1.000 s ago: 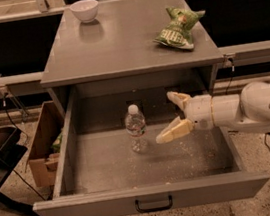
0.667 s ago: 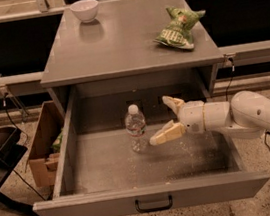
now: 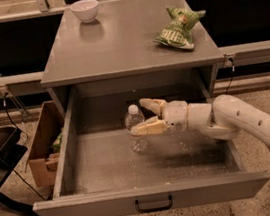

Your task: Pick water bottle from top drawer and place on counter

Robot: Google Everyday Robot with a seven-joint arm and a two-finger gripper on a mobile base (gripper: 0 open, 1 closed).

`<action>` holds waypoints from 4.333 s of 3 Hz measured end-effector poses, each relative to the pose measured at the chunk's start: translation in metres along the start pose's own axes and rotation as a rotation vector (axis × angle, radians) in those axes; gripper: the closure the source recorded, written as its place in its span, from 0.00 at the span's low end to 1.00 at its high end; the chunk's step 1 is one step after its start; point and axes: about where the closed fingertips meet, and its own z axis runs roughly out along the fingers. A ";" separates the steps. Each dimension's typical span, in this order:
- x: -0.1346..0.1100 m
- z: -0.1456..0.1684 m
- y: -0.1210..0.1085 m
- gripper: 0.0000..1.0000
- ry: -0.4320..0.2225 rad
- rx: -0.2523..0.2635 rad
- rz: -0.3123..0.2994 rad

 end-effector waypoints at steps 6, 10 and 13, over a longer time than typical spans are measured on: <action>-0.244 0.089 -0.013 1.00 0.007 -0.059 -0.298; -0.326 0.121 -0.166 1.00 -0.125 0.311 -0.059; -0.255 0.101 -0.201 1.00 -0.280 0.332 0.022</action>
Offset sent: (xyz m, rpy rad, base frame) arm -0.0182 0.0591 -0.0030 0.0290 -0.0045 0.1265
